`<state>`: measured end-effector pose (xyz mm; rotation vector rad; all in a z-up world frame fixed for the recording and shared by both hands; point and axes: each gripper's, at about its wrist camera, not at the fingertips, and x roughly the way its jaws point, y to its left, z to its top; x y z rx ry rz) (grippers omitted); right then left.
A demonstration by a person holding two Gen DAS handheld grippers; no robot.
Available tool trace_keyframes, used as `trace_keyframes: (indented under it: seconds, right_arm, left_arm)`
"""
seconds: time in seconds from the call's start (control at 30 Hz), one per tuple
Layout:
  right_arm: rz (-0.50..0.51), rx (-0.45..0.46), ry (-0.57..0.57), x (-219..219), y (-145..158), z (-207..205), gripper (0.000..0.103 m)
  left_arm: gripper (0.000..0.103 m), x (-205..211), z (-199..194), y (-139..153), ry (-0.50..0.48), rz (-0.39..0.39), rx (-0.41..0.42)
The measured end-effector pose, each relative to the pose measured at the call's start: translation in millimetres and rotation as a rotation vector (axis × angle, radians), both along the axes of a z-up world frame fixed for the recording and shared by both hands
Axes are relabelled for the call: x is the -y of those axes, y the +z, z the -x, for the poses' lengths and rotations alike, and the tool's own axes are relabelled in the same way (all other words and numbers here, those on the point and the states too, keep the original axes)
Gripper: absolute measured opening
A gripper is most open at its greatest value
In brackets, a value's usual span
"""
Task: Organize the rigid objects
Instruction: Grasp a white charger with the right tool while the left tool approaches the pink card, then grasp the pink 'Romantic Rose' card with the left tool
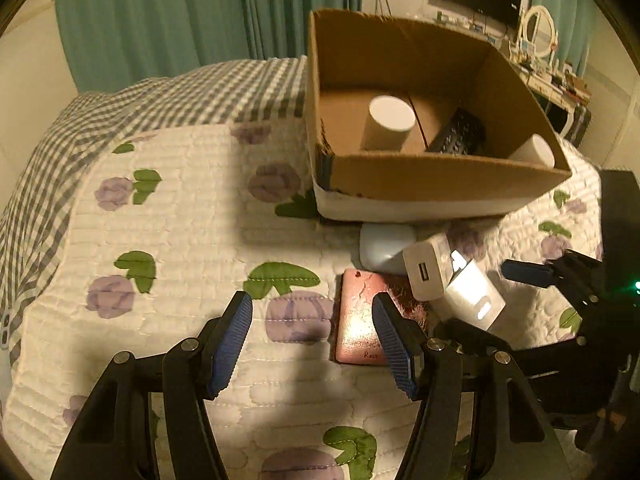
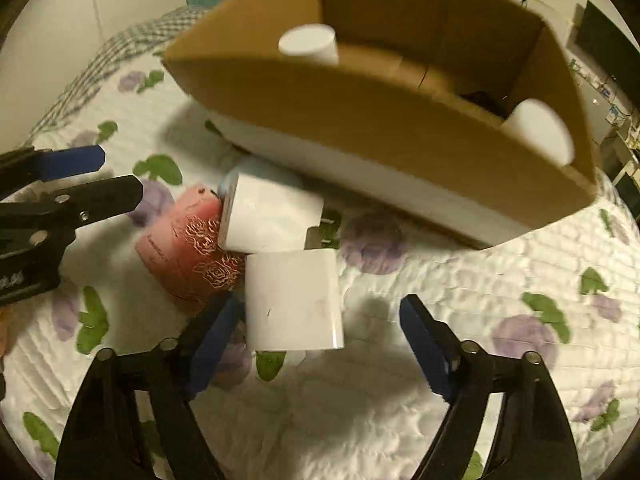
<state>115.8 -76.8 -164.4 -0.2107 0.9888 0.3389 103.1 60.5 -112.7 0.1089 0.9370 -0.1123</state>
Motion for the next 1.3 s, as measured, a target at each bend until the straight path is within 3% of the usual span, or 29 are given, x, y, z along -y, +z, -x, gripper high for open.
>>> trace_keyframes:
  seconds: [0.13, 0.23, 0.5, 0.63, 0.8, 0.87, 0.97, 1.3]
  right_arm:
    - [-0.014, -0.015, 0.013, -3.1, -11.5, -7.0, 0.070]
    - [-0.025, -0.002, 0.036, -1.7, -9.6, -3.8, 0.050]
    - [0.022, 0.054, -0.004, 27.5, 9.9, 25.2, 0.050]
    - [0.030, 0.074, -0.036, 44.6, 16.0, 32.3, 0.050]
    - [0.020, 0.063, -0.045, 52.2, 16.0, 30.1, 0.050]
    - [0.018, 0.056, -0.042, 43.5, 12.5, 25.3, 0.050]
    - [0.011, 0.052, -0.043, 39.4, 10.7, 21.3, 0.050]
    - [0.011, 0.060, -0.051, 44.0, 16.1, 21.9, 0.050]
  left_arm:
    - [0.065, 4.9, 0.0, -5.7, -0.011, -0.014, -0.016]
    - [0.065, 8.4, 0.2, -9.9, -0.020, -0.026, -0.024]
    - [0.065, 33.0, 6.7, -23.8, -0.089, -0.005, -0.078]
    - [0.065, 44.7, 3.6, -39.7, -0.107, -0.049, -0.123]
    - [0.074, 44.2, -3.7, -46.3, -0.095, -0.012, -0.152]
    - [0.075, 48.9, -6.1, -52.7, -0.095, -0.050, -0.168]
    - [0.078, 58.5, -8.6, -58.6, -0.091, -0.107, -0.158]
    - [0.072, 46.8, -3.4, -49.2, -0.095, -0.054, -0.123]
